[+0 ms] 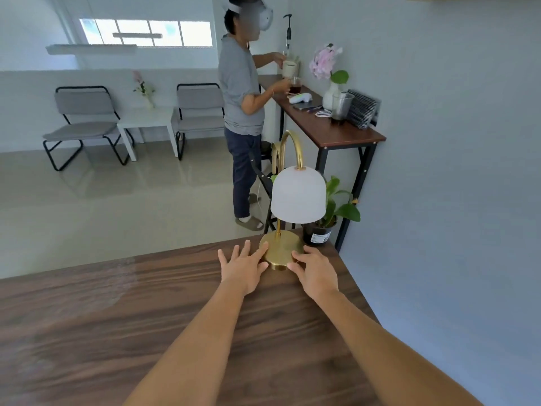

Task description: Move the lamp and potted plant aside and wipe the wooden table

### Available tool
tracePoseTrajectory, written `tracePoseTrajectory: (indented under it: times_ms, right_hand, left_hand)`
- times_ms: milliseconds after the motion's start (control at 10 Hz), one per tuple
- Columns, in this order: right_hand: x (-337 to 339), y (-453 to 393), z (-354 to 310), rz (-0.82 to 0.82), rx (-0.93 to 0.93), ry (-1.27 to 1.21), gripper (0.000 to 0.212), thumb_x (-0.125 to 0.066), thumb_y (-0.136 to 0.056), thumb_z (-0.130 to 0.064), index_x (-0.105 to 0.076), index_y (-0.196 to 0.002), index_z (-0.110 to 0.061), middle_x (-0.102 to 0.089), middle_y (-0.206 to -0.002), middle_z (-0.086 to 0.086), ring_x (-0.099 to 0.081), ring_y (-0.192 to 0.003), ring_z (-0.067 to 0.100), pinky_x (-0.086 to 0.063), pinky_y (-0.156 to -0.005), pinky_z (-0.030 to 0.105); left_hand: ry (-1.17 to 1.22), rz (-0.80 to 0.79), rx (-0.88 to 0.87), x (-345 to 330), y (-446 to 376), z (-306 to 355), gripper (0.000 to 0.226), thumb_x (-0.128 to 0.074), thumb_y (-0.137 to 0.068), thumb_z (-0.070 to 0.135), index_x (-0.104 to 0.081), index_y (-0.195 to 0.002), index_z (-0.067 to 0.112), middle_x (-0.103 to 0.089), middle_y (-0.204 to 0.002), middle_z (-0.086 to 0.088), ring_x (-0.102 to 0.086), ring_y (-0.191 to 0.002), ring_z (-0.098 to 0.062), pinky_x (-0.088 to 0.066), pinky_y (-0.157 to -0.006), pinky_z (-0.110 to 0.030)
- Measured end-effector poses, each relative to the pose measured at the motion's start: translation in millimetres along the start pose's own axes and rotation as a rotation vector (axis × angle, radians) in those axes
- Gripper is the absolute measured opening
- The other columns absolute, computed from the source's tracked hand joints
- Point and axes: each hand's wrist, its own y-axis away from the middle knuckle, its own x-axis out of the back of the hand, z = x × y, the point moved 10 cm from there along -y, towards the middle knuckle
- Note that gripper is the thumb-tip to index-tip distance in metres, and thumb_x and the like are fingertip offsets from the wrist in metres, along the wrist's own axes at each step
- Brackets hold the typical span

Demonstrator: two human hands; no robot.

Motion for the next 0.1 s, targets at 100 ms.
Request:
tracePoseTrajectory:
  times_ms: [100]
  right_hand:
    - [-3.4, 7.6, 5.0, -0.213, 0.053, -0.034, 0.055, -0.057, -0.095, -0.038, -0.042, -0.146, -0.025, -0.032, -0.157, 0.008, -0.031, -0.143, 0.026, -0.026, -0.114, 0.038]
  left_hand:
    - [0.155, 0.056, 0.067, -9.6, 37.8, -2.9, 0.061, -0.024, -0.099, 0.046, 0.013, -0.146, 0.039, 0.004, -0.161, -0.006, 0.0, -0.147, -0.027, -0.001, -0.114, -0.061]
